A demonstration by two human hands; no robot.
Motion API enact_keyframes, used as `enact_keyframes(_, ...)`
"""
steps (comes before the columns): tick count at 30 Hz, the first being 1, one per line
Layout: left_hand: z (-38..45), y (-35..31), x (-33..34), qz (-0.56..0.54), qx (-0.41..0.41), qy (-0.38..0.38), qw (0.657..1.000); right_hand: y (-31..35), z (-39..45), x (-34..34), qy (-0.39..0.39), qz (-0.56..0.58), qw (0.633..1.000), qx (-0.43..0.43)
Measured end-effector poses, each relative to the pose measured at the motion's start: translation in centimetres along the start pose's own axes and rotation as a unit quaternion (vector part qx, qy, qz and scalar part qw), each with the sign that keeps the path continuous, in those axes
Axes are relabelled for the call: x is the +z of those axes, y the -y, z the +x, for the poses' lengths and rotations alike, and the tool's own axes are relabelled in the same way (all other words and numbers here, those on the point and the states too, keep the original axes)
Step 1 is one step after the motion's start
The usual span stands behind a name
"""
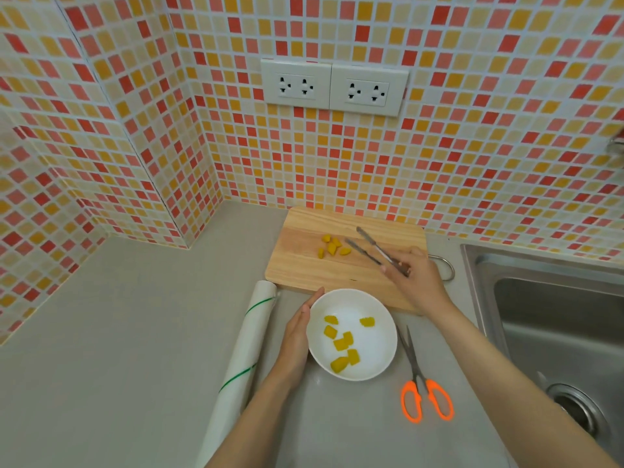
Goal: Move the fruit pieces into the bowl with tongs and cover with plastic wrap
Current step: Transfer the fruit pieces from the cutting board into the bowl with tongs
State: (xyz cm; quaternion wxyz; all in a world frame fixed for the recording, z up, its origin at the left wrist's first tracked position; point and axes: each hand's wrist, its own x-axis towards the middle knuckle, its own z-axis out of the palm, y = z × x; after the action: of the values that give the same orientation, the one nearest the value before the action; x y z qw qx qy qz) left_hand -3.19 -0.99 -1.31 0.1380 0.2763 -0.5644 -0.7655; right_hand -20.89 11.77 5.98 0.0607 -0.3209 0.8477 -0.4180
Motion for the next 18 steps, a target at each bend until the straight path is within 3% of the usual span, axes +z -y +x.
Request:
enact_keyframes(5,0.2,0.2,0.0,0.000,-0.009,-0.007,1.000,-1.7,4.5,3.7,0.045,-0.094,0.993,0.061)
enact_keyframes(12,0.2,0.5,0.0,-0.005,-0.011,0.000,1.000,-2.0,5.8,7.0,0.058,-0.099,0.989,0.091)
enact_keyframes(18,0.1,0.1,-0.1,0.028,-0.004,0.011,1.000,-2.3,4.9,6.2,0.045,-0.060,0.996,0.050)
